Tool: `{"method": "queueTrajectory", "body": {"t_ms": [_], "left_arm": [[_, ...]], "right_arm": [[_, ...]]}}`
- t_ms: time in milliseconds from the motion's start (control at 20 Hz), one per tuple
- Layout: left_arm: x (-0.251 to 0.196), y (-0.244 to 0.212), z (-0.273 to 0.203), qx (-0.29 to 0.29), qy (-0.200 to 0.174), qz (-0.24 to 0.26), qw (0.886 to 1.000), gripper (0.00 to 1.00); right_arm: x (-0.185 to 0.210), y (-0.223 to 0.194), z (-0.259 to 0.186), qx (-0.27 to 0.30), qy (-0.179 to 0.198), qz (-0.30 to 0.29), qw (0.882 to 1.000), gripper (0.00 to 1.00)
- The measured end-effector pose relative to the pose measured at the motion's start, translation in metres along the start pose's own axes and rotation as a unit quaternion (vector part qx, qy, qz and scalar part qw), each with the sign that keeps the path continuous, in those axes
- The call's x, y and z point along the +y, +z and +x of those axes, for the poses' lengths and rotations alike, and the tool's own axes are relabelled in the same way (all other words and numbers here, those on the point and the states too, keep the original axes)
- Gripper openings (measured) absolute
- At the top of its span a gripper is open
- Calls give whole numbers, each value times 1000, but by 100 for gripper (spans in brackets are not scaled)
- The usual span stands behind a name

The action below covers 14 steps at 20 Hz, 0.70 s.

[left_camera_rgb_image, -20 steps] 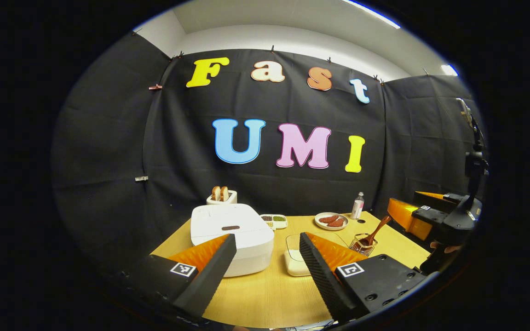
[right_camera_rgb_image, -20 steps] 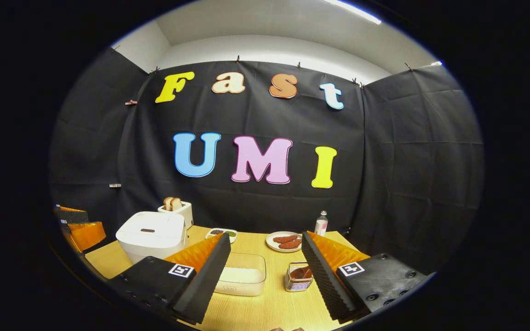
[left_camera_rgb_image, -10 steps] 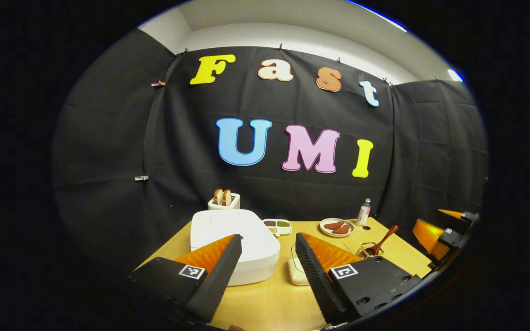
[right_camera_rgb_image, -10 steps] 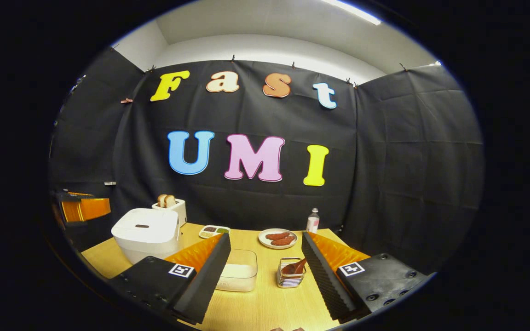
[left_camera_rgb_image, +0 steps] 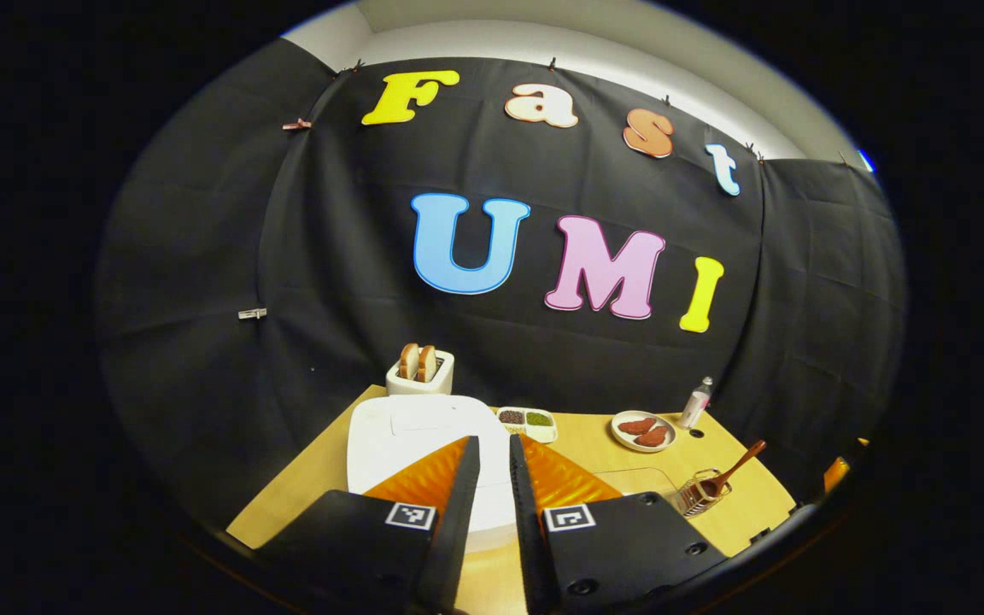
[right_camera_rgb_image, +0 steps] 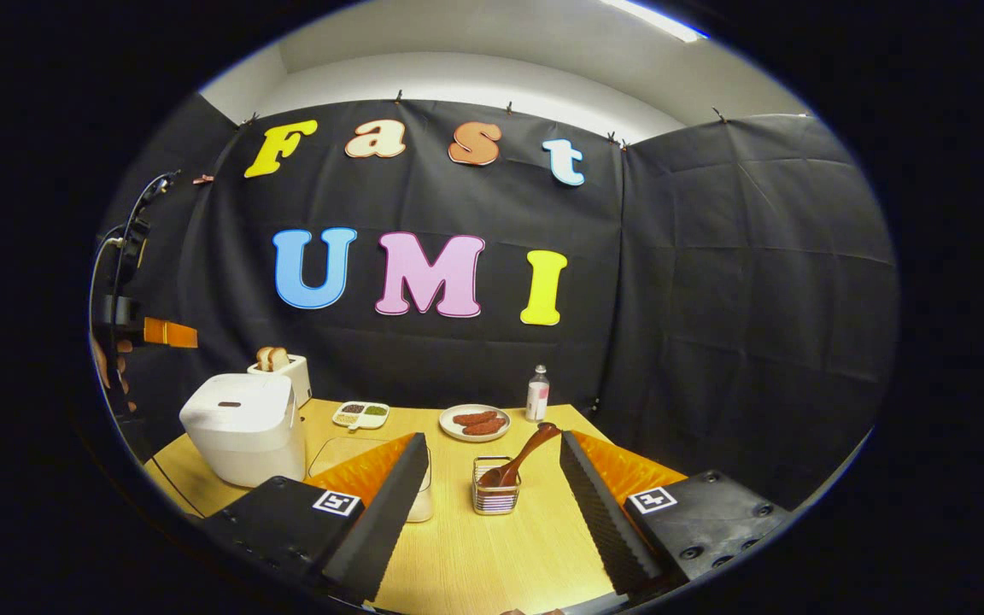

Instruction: Close the left gripper, press the button to open the rice cooker; take a wooden spoon from the chopstick holder with the right hand, scoop a spoonful of rice and pour it into the rice cooker, then put the wooden spoon back into the chopstick holder.

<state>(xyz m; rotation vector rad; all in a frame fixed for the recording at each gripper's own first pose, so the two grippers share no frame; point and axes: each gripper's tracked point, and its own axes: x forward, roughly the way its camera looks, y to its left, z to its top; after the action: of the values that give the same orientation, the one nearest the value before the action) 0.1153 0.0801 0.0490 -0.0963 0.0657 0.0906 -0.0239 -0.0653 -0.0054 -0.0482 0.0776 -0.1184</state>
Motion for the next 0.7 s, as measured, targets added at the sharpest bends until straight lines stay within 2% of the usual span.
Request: {"method": "queueTrajectory", "body": {"t_ms": [50, 100, 200, 300, 700], "left_arm": [[5, 1, 10, 6, 5, 2, 1000, 29], [9, -3, 22, 14, 6, 2, 1000, 20], [19, -8, 41, 29, 22, 4, 999, 15], [24, -18, 63, 48, 20, 4, 999, 8], [44, -82, 111, 143, 31, -18, 989, 6]], "right_arm": [[-4, 1, 3, 2, -1, -1, 1000, 98], [-8, 0, 6, 5, 0, 1, 1000, 98], [-12, -2, 11, 13, 3, 5, 1000, 98], [-16, -6, 18, 23, 6, 3, 1000, 98], [-34, -21, 40, 51, 7, 5, 999, 98]]}}
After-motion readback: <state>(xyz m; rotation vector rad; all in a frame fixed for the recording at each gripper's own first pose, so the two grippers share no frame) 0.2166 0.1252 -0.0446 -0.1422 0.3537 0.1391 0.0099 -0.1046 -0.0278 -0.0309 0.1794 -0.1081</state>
